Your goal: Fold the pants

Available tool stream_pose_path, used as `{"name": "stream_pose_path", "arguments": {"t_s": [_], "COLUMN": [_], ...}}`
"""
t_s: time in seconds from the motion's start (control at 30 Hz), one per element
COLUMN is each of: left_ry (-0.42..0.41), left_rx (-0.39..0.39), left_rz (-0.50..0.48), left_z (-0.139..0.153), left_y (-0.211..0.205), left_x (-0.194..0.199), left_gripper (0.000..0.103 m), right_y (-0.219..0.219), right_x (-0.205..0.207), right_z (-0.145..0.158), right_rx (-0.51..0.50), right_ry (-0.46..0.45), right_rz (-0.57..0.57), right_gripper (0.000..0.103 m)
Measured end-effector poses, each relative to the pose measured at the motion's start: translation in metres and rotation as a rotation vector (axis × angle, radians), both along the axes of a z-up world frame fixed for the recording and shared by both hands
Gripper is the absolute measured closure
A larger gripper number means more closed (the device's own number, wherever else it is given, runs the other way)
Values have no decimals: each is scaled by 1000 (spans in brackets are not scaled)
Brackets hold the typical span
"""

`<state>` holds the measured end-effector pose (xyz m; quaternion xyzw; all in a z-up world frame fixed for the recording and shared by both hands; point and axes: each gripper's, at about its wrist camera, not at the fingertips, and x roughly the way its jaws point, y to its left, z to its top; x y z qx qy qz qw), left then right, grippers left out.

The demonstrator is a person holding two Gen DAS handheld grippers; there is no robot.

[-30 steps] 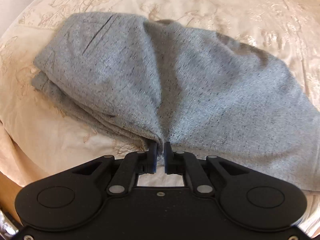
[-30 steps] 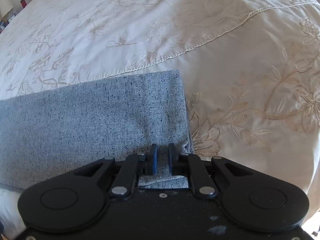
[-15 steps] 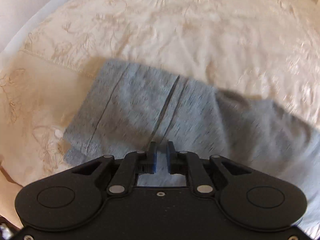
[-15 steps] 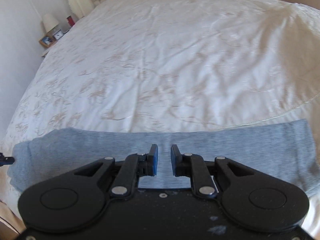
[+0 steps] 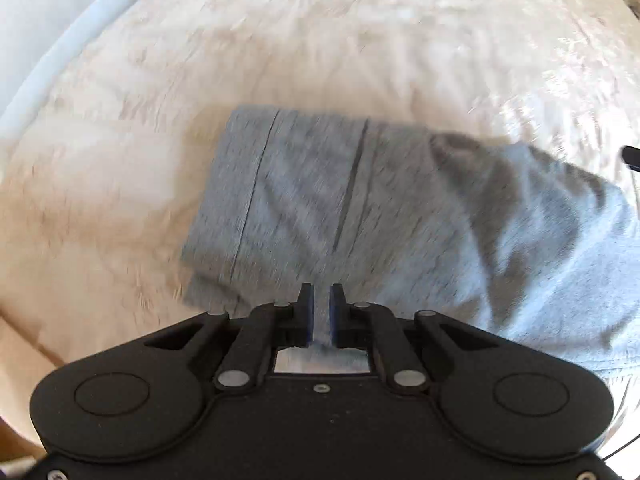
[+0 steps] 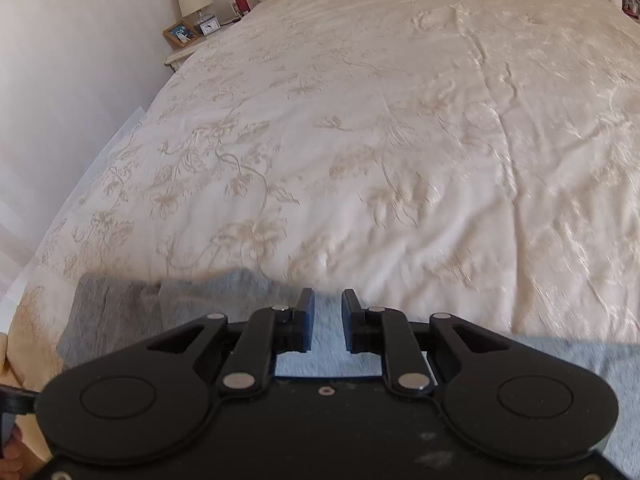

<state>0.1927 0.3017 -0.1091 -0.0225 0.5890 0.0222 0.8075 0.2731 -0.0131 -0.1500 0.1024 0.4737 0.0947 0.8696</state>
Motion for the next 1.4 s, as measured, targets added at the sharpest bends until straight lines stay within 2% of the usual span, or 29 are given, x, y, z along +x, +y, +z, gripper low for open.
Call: {"name": "stream_pose_path", "arguments": {"t_s": [0.1,0.2,0.3,0.37,0.5,0.6,0.67,0.73,0.8,0.93,1.0,1.07,1.1,1.13,1.23,1.3,1.4], "left_ry": [-71,-79,-40,9,110,164,143,145,156,198,218,195,151,110,-16,-35,-8], "left_rx": [-12,-48,-68,-59,-31,-71,-81,-86,-107,-172,-207,-216,-191,-171,-146,-160,-179], "left_rz": [-90,-113,-126,-151,-189,-166,-167,-166,-136,-69,-38,-39,-47,-57,-82,-85,-85], "left_z": [15,8,-14,-29,-59,-77,-77,-78,-78,-77,-73,-61,-47,-37,-9,-6,-19], "left_y": [-22,-38,-51,-53,-56,-49,-47,-46,-42,-29,-21,-18,-16,-17,-21,-26,-38], "left_x": [37,71,96,93,68,44,35,32,33,39,45,49,52,54,69,86,108], "left_gripper": [90,89,89,89,89,90,90,90,90,90,90,90,90,90,90,90,90], "right_y": [17,26,32,38,41,42,41,42,48,72,85,93,96,97,100,106,115], "right_x": [32,44,28,9,-23,-31,-26,-12,12,61,79,90,90,85,57,39,24], "right_z": [-12,-31,-51,-61,-66,-55,-41,-27,-24,-36,-50,-67,-74,-75,-56,-48,-48], "right_rx": [-15,-8,-17,-38,-63,-77,-64,-25,-7,36,52,61,69,78,68,58,60], "right_ry": [10,78,175,228,275,250,195,131,105,103,159,263,309,309,196,164,176], "right_rz": [-12,-25,14,71,127,163,162,155,165,215,240,247,250,254,282,311,338], "right_gripper": [84,83,82,82,82,82,82,81,78,75,75,74,74,74,74,74,74]}}
